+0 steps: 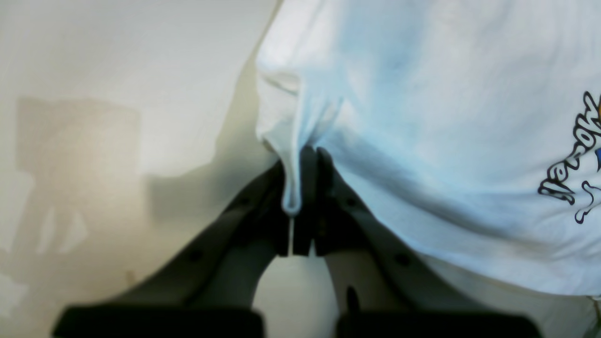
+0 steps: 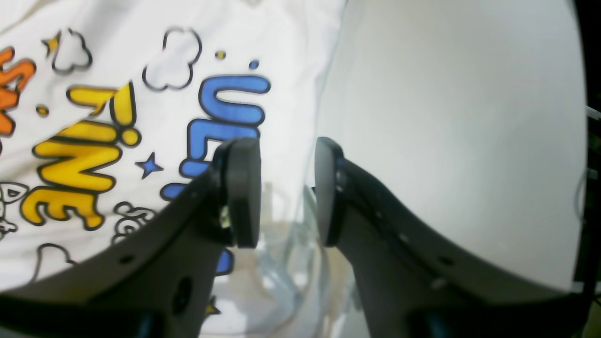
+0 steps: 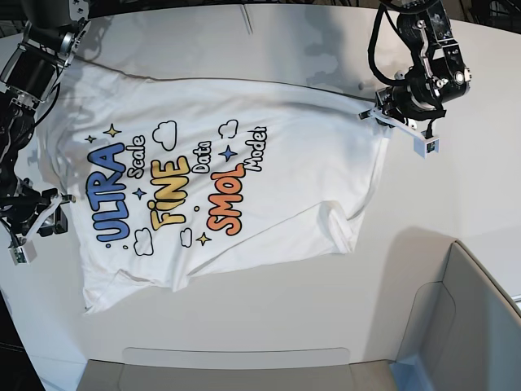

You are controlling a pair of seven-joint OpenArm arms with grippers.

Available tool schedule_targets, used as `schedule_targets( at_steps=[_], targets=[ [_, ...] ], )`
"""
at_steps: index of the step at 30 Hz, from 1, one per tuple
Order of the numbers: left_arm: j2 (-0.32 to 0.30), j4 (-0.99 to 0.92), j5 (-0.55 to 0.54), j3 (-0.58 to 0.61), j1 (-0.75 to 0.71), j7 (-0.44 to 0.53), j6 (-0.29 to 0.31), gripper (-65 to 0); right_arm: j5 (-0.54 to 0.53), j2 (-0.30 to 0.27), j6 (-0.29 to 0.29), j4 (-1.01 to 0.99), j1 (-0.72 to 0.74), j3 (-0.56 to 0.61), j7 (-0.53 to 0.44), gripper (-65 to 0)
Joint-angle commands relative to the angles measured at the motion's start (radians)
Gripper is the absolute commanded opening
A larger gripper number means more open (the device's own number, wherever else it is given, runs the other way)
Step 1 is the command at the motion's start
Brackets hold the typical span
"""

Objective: Layout the t-shirt on the table in an organized manner, then fold the t-shirt properly
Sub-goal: 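Pull the hem with the right gripper to straighten the t-shirt side, then drag the hem corner with the right gripper away from the left gripper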

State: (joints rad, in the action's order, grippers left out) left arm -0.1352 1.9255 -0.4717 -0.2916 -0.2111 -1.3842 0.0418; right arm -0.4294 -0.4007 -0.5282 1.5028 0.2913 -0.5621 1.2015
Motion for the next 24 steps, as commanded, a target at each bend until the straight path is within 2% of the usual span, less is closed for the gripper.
schedule_targets(
  at_steps=[1, 4, 7, 12, 17, 24],
  targets=[
    [-0.007, 0.016, -0.003, -0.004, 0.008, -0.004, -0.001, -65.0, 0.034, -0.040, 0.003, -0.008, 0.016, -0.013, -0.007, -45.4],
    [-0.007, 0.016, -0.003, -0.004, 0.006, -0.004, -0.001, -65.0, 0.096, -0.051, 0.003, -0.120, 0.035, -0.049, -0.021, -45.4],
    [-0.007, 0.016, -0.003, -0.004, 0.006, -0.004, -0.001, -65.0, 0.134, -0.060, -0.002, -0.279, 0.041, -0.105, -0.102, -45.4],
    [-0.007, 0.016, -0.003, -0.004, 0.003, -0.004, -0.001, -65.0, 0.137, -0.116, -0.007, -0.457, 0.041, -0.086, -0.174, -45.4],
    [-0.007, 0.016, -0.003, -0.004, 0.006, -0.004, -0.001, -65.0, 0.139, -0.113, -0.105, -0.500, 0.041, 0.001, -0.174, -45.4],
    [-0.005, 0.016, -0.003, -0.004, 0.003, -0.004, -0.001, -65.0, 0.140, -0.083, -0.119, -0.502, 0.021, 0.027, -0.173, -46.2]
  ],
)
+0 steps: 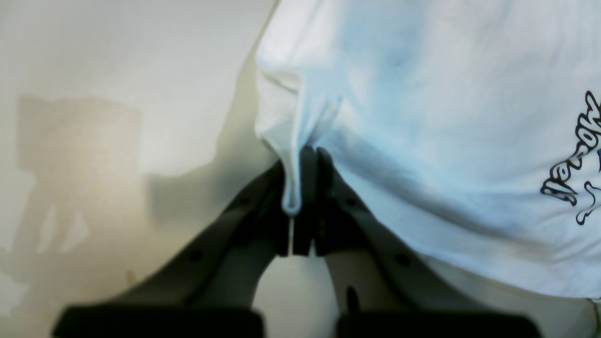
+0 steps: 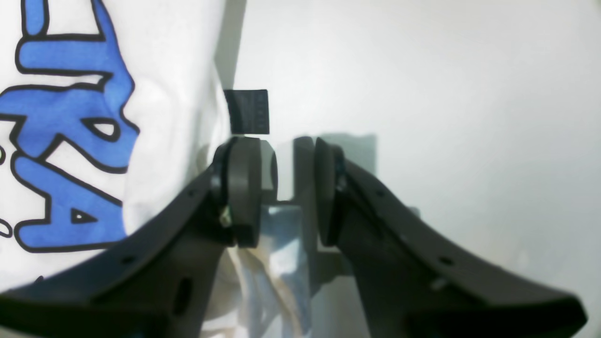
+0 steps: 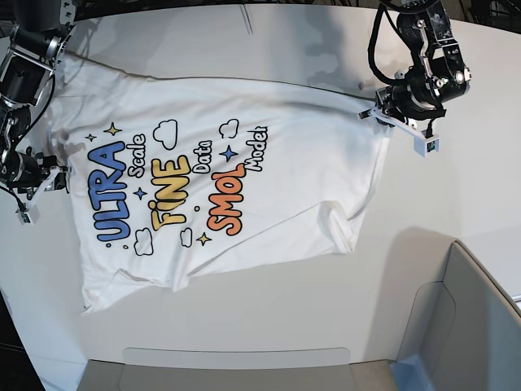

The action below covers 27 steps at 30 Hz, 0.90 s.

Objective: Layout the t-shirt on the table in an organized manner, then fold the t-shirt properly
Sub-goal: 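Drag the hem corner with the right gripper away from the left gripper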

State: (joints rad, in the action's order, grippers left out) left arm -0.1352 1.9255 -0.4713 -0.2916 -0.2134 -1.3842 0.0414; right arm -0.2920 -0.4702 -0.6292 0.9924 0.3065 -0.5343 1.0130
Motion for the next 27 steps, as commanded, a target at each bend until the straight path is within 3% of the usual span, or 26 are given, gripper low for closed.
schedule_targets(
  at_steps=[1, 5, 9, 11, 15, 21, 25, 27],
  targets=[
    [-0.005, 0.016, -0.004, -0.004, 0.006, -0.004, -0.001, -65.0, 0.003, -0.014, -0.017, 0.012, 0.006, 0.006, 0.017, -48.2],
    [-0.005, 0.016, -0.004, -0.004, 0.006, -0.004, -0.001, -65.0, -0.002, -0.017, -0.017, 0.076, 0.021, 0.009, 0.073, -65.0],
    [-0.005, 0.016, -0.004, -0.005, 0.004, -0.004, -0.001, -65.0, -0.003, -0.011, -0.017, 0.311, 0.041, -0.065, 0.237, -65.0],
    [-0.005, 0.016, -0.004, -0.005, 0.004, -0.004, -0.001, -65.0, -0.003, 0.035, -0.017, 0.446, 0.006, -0.168, 0.263, -65.0],
    [-0.005, 0.016, -0.004, -0.005, 0.004, -0.004, -0.001, -65.0, 0.000, 0.156, -0.014, 0.672, -0.048, -0.389, 0.228, -65.0],
    [-0.004, 0.015, -0.004, -0.005, 0.009, -0.004, -0.001, -65.0, 0.006, 0.279, -0.005, 0.822, -0.123, -0.485, 0.215, -65.0],
    [-0.004, 0.015, -0.004, -0.005, 0.010, -0.004, -0.001, -65.0, 0.000, 0.357, 0.131, 0.902, -0.132, -0.637, 0.169, -65.0],
    [-0.004, 0.015, -0.004, -0.005, 0.006, -0.004, -0.001, -65.0, 0.000, 0.356, 0.130, 0.908, -0.146, -0.625, 0.168, -65.0]
  ],
)
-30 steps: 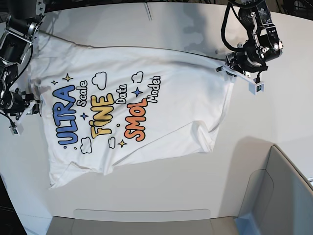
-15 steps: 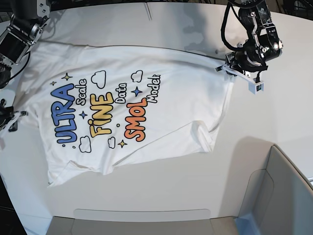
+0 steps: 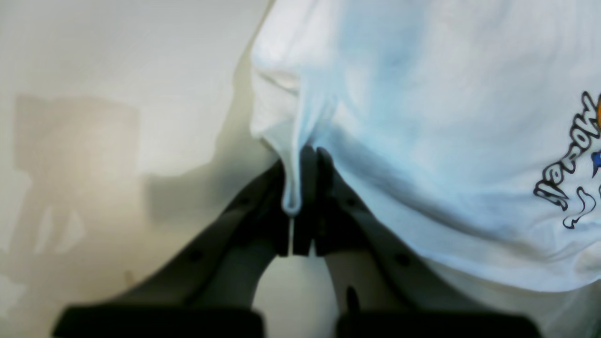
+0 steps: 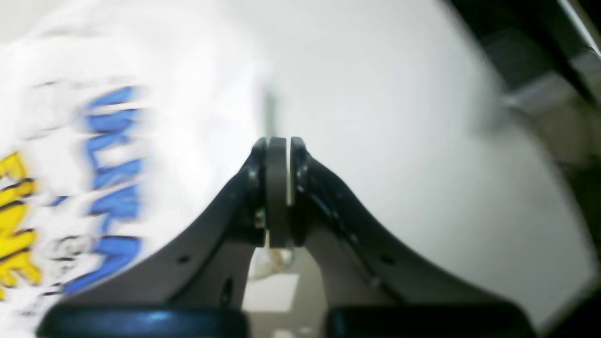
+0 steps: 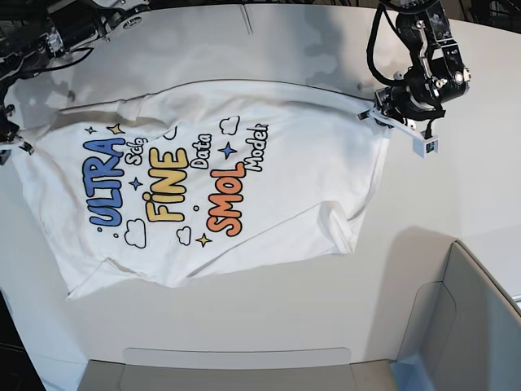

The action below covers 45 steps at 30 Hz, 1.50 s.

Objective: Layout the t-shirt on the table in an organized manner, then fold the t-shirt properly
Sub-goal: 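Drag the hem corner with the right gripper away from the left gripper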

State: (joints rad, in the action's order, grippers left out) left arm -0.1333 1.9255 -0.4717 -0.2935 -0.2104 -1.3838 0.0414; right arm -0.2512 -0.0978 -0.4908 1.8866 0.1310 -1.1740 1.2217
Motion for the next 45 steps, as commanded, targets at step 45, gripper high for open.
schedule_targets(
  at_steps=[45],
  targets=[
    [-0.006, 0.022, -0.006, 0.003, -0.014, -0.006, -0.001, -65.0, -0.348, -0.029, -0.207, -0.316, -0.328, 0.085, 0.135, -40.1]
  ],
)
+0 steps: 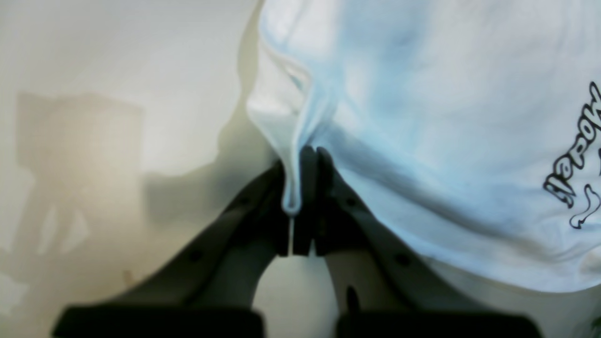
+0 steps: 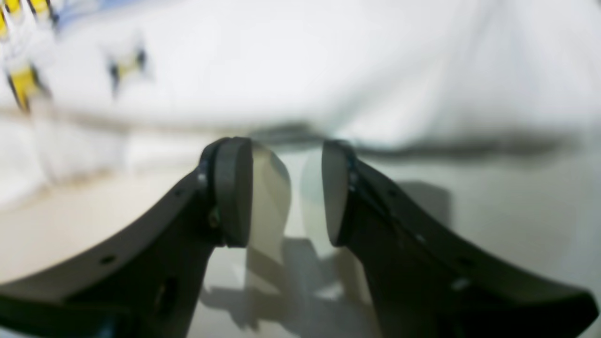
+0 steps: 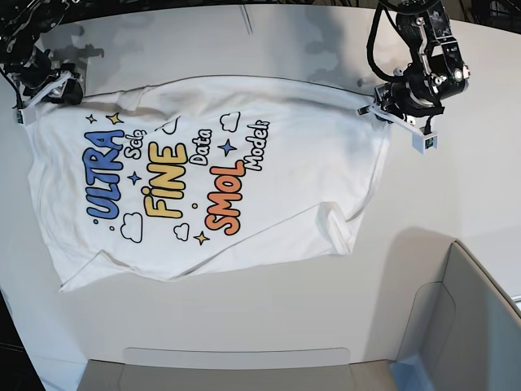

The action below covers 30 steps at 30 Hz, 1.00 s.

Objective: Layout the t-shirt on the table in an organized manner, then fold the t-shirt properly
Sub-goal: 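Drag the hem corner with the right gripper away from the left gripper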

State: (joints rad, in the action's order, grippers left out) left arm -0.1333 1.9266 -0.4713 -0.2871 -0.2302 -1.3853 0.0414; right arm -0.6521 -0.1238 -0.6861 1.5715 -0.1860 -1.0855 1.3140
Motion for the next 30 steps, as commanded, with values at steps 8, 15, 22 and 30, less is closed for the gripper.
schedule_targets(
  at_steps=[8, 15, 22, 30],
  targets=[
    [-0.009, 0.021, -0.007, -0.007, -0.008, -0.004, -0.001, -65.0, 0.053, -0.003, -0.012, -0.038, 0.043, -0.020, 0.043, -40.2],
    [-0.009, 0.021, -0.007, -0.001, -0.002, -0.004, -0.001, -65.0, 0.053, -0.001, -0.012, -0.041, 0.085, -0.017, 0.048, -62.3],
    [-0.009, 0.021, -0.007, -0.004, -0.001, -0.004, -0.001, -65.0, 0.055, -0.007, -0.012, -0.009, 0.024, 0.003, 0.082, -65.0],
    [-0.009, 0.021, -0.007, -0.001, -0.001, -0.004, -0.001, -65.0, 0.053, 0.016, -0.012, 0.390, -0.195, 0.037, 0.082, -65.0]
  ],
)
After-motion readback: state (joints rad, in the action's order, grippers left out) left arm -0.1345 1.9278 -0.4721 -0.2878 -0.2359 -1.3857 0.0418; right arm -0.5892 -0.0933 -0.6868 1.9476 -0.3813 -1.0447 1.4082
